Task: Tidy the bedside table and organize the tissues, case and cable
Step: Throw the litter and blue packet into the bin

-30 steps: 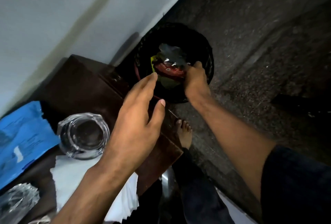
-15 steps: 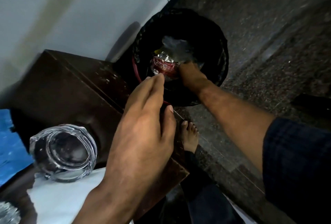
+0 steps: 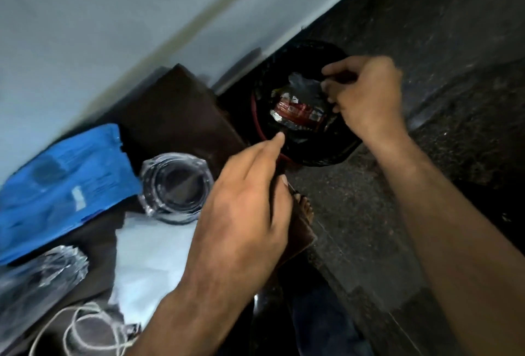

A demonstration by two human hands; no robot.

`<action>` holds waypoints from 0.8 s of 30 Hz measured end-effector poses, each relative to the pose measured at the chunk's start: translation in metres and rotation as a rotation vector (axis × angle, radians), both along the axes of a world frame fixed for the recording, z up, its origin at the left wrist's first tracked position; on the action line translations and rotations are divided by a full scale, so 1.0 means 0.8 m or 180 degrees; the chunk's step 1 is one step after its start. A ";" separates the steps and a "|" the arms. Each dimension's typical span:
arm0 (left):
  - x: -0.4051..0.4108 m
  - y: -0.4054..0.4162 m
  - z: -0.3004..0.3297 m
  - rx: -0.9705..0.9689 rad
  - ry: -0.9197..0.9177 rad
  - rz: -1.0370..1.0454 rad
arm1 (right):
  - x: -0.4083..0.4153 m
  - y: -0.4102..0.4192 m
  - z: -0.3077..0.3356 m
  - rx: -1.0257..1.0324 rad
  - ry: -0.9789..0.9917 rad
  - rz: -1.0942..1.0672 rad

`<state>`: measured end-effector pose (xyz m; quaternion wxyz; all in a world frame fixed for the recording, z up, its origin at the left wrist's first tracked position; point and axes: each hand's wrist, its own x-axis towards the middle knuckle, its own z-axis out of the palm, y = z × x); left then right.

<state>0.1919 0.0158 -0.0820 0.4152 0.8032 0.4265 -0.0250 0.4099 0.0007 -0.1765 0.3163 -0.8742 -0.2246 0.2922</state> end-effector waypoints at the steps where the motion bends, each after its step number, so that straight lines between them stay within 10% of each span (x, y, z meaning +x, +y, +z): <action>1: -0.015 0.000 0.009 0.0019 -0.0027 0.0059 | -0.013 0.008 0.021 0.0105 0.0006 -0.0008; 15: -0.215 0.025 0.065 0.0403 0.0474 0.1809 | -0.279 0.105 0.143 0.0306 0.0447 0.1860; 24: -0.249 0.019 0.062 -0.0212 0.0116 0.2213 | -0.339 0.106 0.098 -0.0249 -0.0868 0.3203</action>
